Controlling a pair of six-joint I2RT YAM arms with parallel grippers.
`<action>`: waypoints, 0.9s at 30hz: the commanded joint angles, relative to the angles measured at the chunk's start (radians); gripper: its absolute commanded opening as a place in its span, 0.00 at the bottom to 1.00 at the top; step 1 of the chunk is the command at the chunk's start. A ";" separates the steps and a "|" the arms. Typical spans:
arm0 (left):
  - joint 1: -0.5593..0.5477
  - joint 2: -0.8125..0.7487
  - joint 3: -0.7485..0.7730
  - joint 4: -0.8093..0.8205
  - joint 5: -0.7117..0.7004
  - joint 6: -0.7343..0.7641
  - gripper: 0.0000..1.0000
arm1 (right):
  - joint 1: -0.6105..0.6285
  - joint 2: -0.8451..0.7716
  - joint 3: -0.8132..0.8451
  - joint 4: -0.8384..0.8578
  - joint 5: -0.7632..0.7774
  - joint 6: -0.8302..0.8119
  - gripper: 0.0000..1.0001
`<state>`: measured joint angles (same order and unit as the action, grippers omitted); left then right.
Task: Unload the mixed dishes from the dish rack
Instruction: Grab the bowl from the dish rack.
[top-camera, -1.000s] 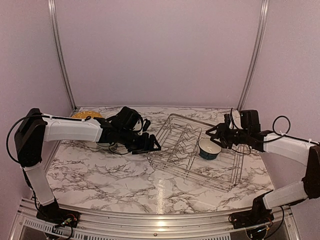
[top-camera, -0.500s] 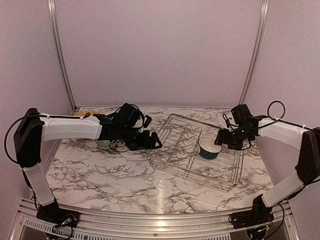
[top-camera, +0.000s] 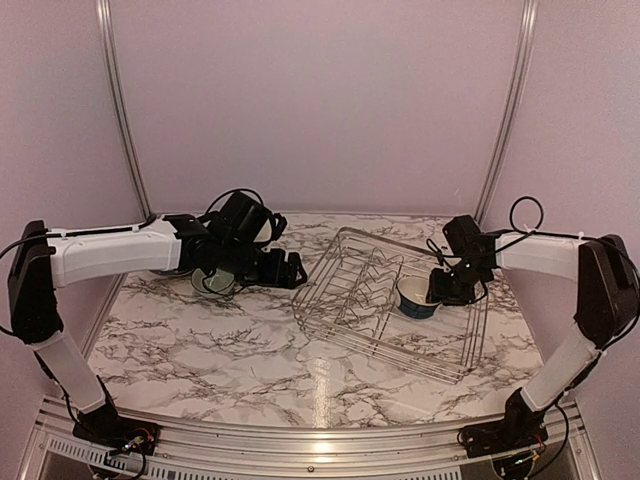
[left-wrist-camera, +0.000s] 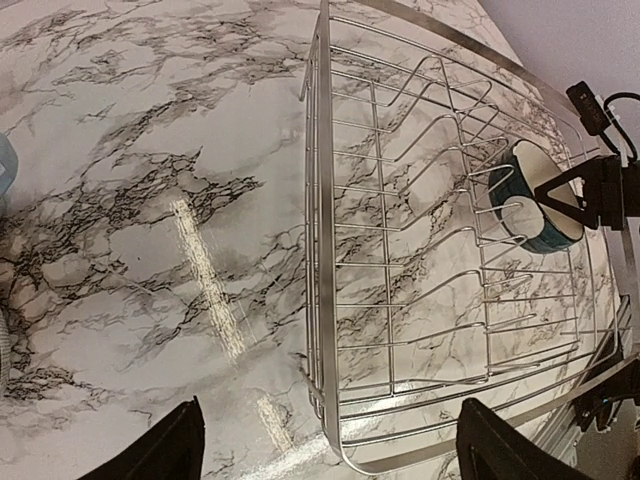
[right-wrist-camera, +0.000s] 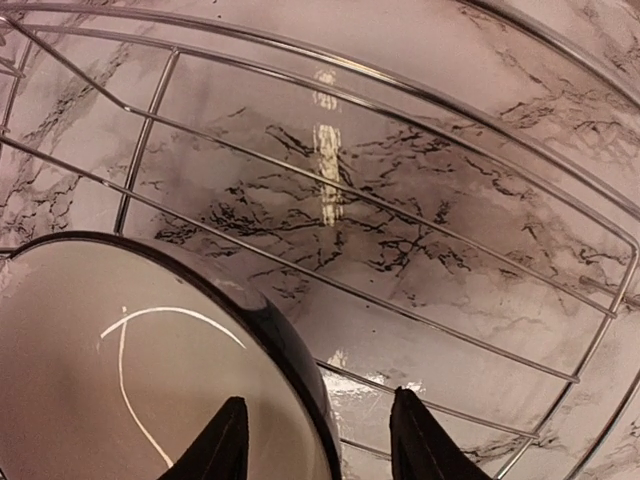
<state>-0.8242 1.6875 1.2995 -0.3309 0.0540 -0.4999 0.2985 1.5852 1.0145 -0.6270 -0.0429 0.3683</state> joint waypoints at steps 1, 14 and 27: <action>-0.004 -0.052 0.030 -0.057 -0.049 0.031 0.90 | 0.010 0.017 0.035 0.021 0.008 0.001 0.41; -0.005 -0.053 0.070 -0.074 -0.068 0.037 0.90 | 0.014 -0.042 0.018 0.039 0.013 0.035 0.12; -0.016 -0.049 0.103 -0.059 -0.024 0.006 0.89 | 0.014 -0.177 0.029 0.009 0.082 0.043 0.00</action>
<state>-0.8303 1.6569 1.3621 -0.3695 0.0059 -0.4839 0.3050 1.4853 1.0164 -0.6189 0.0029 0.3965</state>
